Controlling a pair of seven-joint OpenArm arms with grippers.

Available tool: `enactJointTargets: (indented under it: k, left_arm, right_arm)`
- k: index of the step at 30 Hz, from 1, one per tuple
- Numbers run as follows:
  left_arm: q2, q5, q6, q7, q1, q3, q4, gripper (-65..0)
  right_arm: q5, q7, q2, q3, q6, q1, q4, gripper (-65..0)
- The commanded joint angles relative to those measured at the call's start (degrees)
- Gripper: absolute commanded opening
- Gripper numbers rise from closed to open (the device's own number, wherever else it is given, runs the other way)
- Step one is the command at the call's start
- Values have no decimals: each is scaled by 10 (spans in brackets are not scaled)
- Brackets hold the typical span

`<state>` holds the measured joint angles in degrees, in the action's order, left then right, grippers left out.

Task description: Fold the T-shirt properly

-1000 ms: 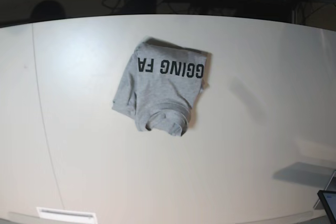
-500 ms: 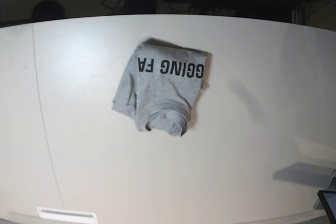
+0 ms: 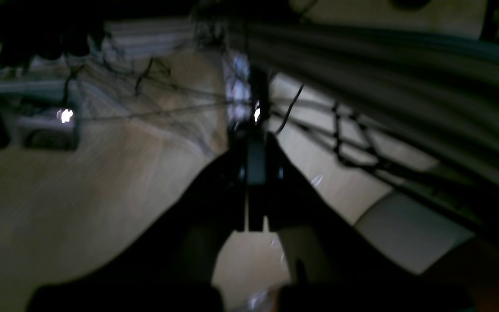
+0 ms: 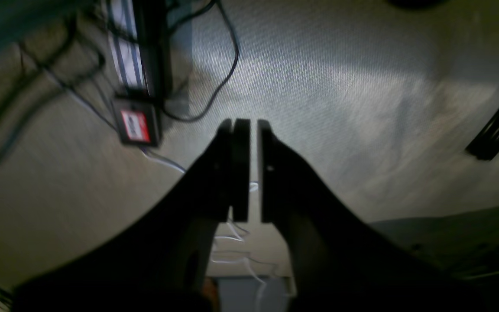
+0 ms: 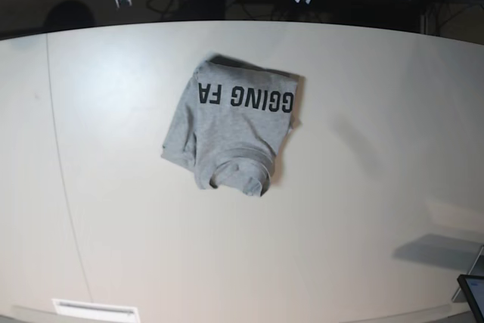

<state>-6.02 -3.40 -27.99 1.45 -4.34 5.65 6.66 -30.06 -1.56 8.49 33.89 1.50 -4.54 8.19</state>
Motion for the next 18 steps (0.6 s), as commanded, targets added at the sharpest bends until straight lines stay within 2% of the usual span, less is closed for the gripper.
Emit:
enactJointTargets:
  k: [1, 3, 7, 13, 18]
  left_arm:
    - [6, -1, 10, 11, 3, 0, 1, -650]
    - [12, -1, 34, 23, 6, 0, 1, -650]
    - [28, -1, 41, 23, 6, -1, 1, -648]
    - [52, -2, 41, 22, 7, -1, 2, -647]
    - [53, -2, 41, 25, 23, -1, 9, -645]
  right_arm:
    - [1, 5, 4, -10, 0, 8, 0, -604]
    - [2, 17, 3, -10, 0, 21, 0, -559]
    - [4, 20, -13, 14, 0, 36, 0, -458]
    - [4, 16, -15, 75, 0, 41, 0, -451]
    - [4, 16, -1, 126, 0, 41, 0, -451]
